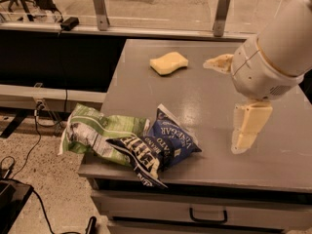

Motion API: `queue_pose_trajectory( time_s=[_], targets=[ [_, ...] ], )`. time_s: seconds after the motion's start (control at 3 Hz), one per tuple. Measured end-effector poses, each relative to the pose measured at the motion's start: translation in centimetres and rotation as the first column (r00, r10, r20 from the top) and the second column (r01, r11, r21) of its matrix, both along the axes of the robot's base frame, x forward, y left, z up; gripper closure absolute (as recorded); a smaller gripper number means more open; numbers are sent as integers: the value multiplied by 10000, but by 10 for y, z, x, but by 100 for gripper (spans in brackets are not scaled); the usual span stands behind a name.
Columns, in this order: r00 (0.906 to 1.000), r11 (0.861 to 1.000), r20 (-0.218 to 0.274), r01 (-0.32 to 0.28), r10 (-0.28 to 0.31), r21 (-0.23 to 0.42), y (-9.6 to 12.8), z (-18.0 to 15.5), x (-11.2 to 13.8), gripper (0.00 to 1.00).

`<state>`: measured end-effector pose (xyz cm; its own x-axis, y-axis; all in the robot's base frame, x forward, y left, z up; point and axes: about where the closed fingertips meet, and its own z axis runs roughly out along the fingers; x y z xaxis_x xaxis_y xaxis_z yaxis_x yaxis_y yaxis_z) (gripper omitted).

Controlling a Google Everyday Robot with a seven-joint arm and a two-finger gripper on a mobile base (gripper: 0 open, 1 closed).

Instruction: Pick blue chip bag

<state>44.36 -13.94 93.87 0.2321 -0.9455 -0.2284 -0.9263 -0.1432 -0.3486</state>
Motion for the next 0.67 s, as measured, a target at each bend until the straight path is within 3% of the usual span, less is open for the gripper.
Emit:
queue_pose_trajectory(
  time_s=[0.33,0.67],
  targets=[
    [9822,9816,77,-1879,1878,344,37,-10,-4,0],
    [9284,9287,334,-3707,3701,134,69,-24,-20,0]
  ],
)
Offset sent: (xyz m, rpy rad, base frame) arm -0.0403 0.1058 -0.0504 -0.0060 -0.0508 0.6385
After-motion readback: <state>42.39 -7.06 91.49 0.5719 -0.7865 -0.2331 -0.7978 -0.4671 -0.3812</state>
